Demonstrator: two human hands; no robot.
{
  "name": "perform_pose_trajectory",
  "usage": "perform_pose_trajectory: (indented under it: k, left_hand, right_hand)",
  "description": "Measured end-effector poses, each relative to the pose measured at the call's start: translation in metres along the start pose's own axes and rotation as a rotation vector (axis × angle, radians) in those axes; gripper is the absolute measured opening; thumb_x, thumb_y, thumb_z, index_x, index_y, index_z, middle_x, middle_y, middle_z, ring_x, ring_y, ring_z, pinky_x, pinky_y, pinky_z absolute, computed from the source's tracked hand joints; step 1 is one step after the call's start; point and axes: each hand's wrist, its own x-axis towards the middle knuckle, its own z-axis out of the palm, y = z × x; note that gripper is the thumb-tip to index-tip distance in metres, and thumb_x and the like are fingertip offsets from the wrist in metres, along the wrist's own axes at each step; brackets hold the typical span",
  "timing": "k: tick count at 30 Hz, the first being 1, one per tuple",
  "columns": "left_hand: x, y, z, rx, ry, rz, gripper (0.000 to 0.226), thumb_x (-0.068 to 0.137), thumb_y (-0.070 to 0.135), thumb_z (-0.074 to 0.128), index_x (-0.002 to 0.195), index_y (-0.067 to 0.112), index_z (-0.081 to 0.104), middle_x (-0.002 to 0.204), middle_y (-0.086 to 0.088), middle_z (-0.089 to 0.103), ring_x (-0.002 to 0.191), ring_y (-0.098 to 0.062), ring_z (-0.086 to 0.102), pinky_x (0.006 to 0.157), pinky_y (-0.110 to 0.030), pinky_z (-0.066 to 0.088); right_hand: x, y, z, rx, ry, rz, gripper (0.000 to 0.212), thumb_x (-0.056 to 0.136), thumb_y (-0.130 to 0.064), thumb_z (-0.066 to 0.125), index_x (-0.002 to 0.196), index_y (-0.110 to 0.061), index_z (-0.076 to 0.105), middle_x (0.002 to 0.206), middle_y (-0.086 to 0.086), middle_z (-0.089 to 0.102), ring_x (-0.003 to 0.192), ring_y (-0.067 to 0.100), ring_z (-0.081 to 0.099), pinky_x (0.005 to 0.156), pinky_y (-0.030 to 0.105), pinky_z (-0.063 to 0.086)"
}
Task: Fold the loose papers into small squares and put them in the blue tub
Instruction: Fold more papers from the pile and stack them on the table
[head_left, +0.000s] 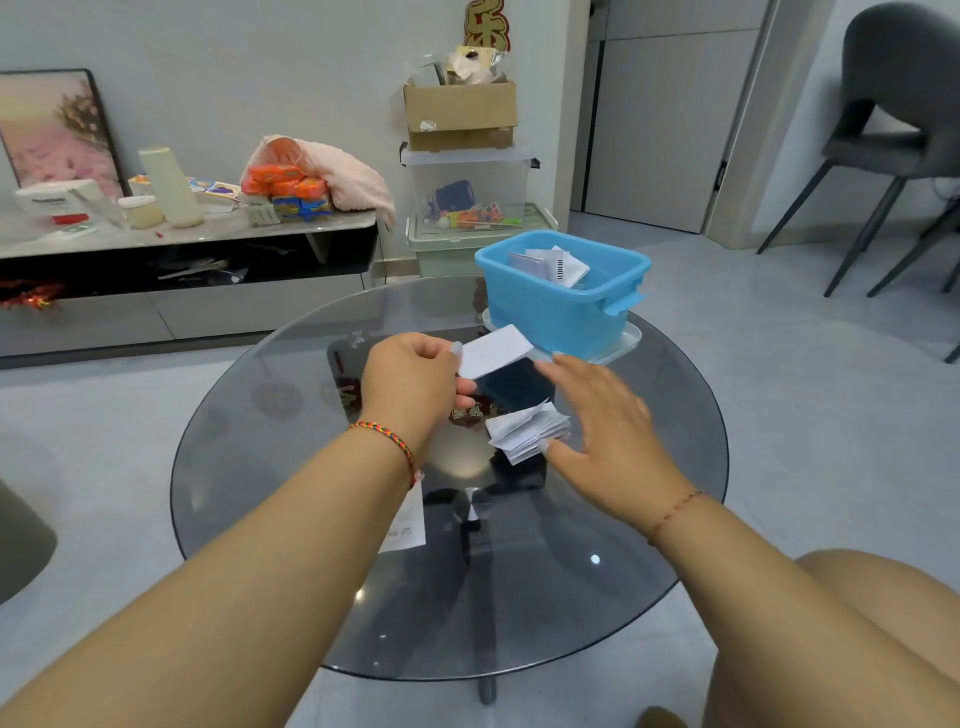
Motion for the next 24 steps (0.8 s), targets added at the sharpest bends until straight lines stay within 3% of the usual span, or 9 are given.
perform_pose_trajectory:
  k: [1, 3, 6, 10, 14, 19, 22, 24]
  left_hand:
    - [0.005, -0.001, 0.002, -0.001, 0.011, -0.012, 0.018, 0.094, 0.016, 0.055, 0.077, 0.015, 0.059, 0.048, 0.002, 0.06, 0.043, -0.009, 0.056, 0.067, -0.03, 0.057]
    - [0.012, -0.004, 0.005, 0.004, 0.007, -0.051, 0.018, 0.094, 0.014, 0.054, 0.077, 0.014, 0.058, 0.053, -0.002, 0.061, 0.045, -0.012, 0.057, 0.071, -0.032, 0.057]
    - [0.014, -0.012, 0.012, 0.022, -0.054, -0.121, 0.015, 0.095, 0.011, 0.053, 0.081, 0.01, 0.06, 0.059, -0.006, 0.06, 0.049, -0.013, 0.056, 0.069, -0.032, 0.057]
    - [0.014, -0.025, 0.021, 0.059, -0.122, -0.187, 0.012, 0.094, 0.011, 0.054, 0.089, 0.007, 0.063, 0.062, -0.007, 0.061, 0.049, -0.012, 0.055, 0.065, -0.029, 0.057]
    - [0.008, -0.034, 0.027, 0.086, -0.174, -0.22, 0.011, 0.094, 0.012, 0.055, 0.09, 0.005, 0.064, 0.057, -0.006, 0.06, 0.041, -0.01, 0.053, 0.06, -0.026, 0.055]
    - [-0.006, -0.047, 0.03, 0.343, -0.224, -0.076, 0.012, 0.091, 0.011, 0.054, 0.081, 0.01, 0.061, 0.055, -0.004, 0.064, 0.038, -0.009, 0.057, 0.047, -0.017, 0.05]
    - [-0.007, -0.052, 0.032, 0.593, -0.192, 0.118, 0.013, 0.087, 0.018, 0.056, 0.076, 0.018, 0.062, 0.073, -0.003, 0.068, 0.064, -0.016, 0.063, 0.061, -0.025, 0.052]
    - [-0.007, -0.051, 0.031, 0.695, -0.179, 0.22, 0.013, 0.089, 0.023, 0.055, 0.084, 0.019, 0.066, 0.083, -0.003, 0.066, 0.073, -0.015, 0.057, 0.063, -0.023, 0.041]
  right_hand:
    - [0.004, 0.001, 0.003, -0.037, -0.064, -0.001, 0.066, 0.086, -0.027, 0.057, 0.144, -0.038, 0.027, 0.152, -0.013, 0.022, 0.139, 0.007, 0.014, 0.113, 0.036, 0.014]
    - [0.005, 0.004, 0.011, -0.125, -0.124, 0.003, 0.06, 0.087, -0.03, 0.052, 0.143, -0.036, 0.031, 0.152, -0.012, 0.02, 0.139, 0.009, 0.011, 0.111, 0.034, 0.012]
    - [0.0, 0.004, 0.02, -0.248, -0.117, -0.019, 0.046, 0.088, -0.034, 0.049, 0.134, -0.031, 0.046, 0.144, -0.009, 0.033, 0.132, 0.014, 0.022, 0.106, 0.03, 0.015]
    - [-0.004, 0.003, 0.027, -0.338, -0.104, -0.011, 0.043, 0.088, -0.035, 0.047, 0.13, -0.027, 0.051, 0.123, -0.003, 0.045, 0.118, 0.02, 0.035, 0.099, 0.033, 0.026]
    - [-0.01, 0.004, 0.033, -0.374, 0.028, 0.018, 0.029, 0.067, -0.033, 0.055, 0.084, -0.016, 0.071, 0.079, -0.001, 0.059, 0.08, 0.024, 0.055, 0.071, 0.033, 0.046]
    - [-0.017, 0.005, 0.034, -0.277, 0.094, 0.062, 0.025, 0.067, -0.031, 0.057, 0.072, -0.014, 0.074, 0.071, -0.002, 0.063, 0.07, 0.023, 0.056, 0.067, 0.032, 0.048]
    - [-0.018, 0.006, 0.031, -0.223, 0.153, 0.061, 0.022, 0.067, -0.029, 0.059, 0.071, -0.012, 0.073, 0.07, 0.0, 0.06, 0.069, 0.023, 0.054, 0.065, 0.031, 0.049]
    - [-0.018, 0.006, 0.029, -0.191, 0.206, 0.045, 0.019, 0.068, -0.025, 0.061, 0.07, -0.011, 0.072, 0.07, 0.0, 0.057, 0.068, 0.023, 0.053, 0.064, 0.029, 0.046]
